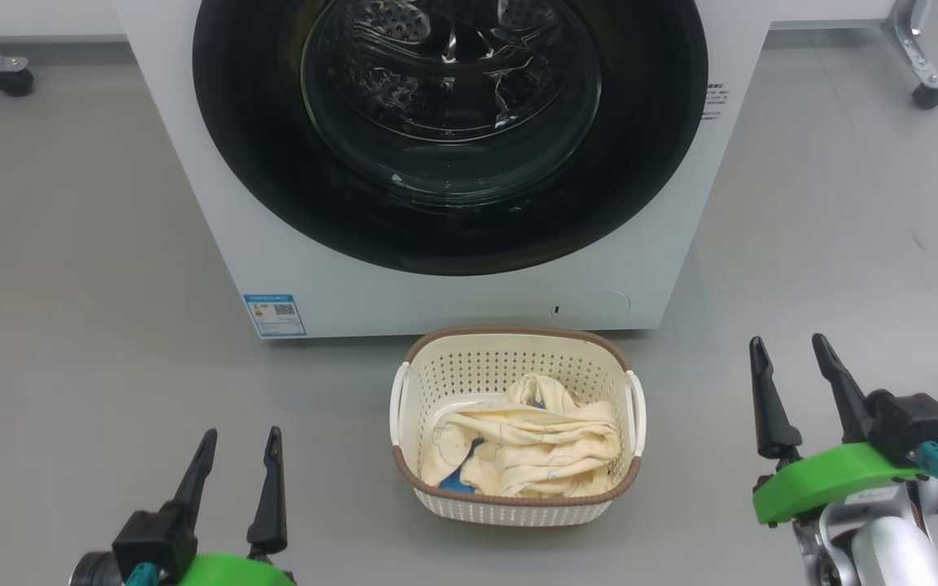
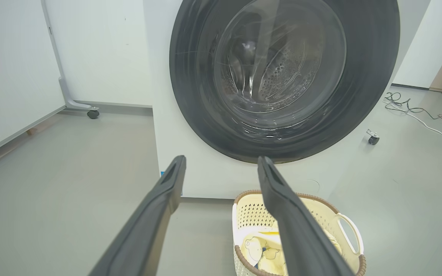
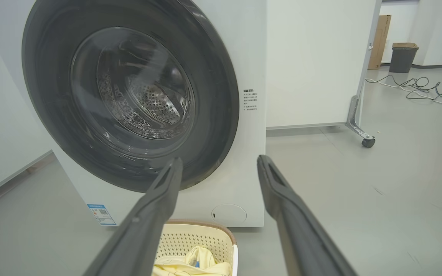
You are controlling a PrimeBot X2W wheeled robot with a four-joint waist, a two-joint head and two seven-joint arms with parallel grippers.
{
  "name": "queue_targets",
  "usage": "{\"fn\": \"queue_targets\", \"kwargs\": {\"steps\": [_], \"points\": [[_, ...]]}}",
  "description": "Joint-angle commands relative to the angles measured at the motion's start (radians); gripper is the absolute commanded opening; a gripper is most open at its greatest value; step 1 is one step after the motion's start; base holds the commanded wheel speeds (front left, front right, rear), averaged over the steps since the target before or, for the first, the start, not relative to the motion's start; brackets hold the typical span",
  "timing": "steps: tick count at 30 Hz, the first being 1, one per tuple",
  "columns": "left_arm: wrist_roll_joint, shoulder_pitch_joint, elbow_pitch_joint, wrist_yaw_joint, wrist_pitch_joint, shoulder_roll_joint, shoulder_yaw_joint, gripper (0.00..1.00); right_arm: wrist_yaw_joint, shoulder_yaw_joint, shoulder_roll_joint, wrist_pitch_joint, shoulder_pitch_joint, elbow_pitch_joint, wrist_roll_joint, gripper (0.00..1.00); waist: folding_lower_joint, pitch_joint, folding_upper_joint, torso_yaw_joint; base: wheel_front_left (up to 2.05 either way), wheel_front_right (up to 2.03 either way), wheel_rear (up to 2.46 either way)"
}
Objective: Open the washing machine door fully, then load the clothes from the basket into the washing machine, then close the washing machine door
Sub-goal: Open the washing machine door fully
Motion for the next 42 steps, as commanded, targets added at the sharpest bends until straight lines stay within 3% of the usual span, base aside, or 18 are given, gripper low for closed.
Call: {"fn": "queue_targets", "kwargs": {"steps": [1,15,28,42], "points": [[0.016,-0.050,-0.035,-0.003,-0.011,0.011,0.028,1.00,-0.003,0.018,-0.020,-0.004,-0.060,-0.031,-0.005,1.00,0.0000,0.000,0.0000,0.000,1.11,1.11,-2.22],[0.021,-0.054,-0.036,-0.004,-0.011,0.010,0.029,1.00,-0.003,0.017,-0.020,-0.004,-0.065,-0.029,-0.008,1.00,0.0000,0.009,0.0000,0.004,1.23,1.23,-2.46],[0.002,-0.055,-0.054,0.021,-0.011,0.009,0.059,1.00,-0.003,0.028,-0.020,-0.006,-0.071,-0.023,-0.011,1.00,0.0000,0.006,0.0000,0.002,1.19,1.19,-2.38],[0.012,-0.046,-0.053,0.017,-0.011,0.009,0.058,1.00,-0.003,0.037,-0.020,-0.010,-0.070,-0.008,-0.008,1.00,0.0000,-0.004,0.0000,-0.002,0.40,0.40,-0.80]]}}
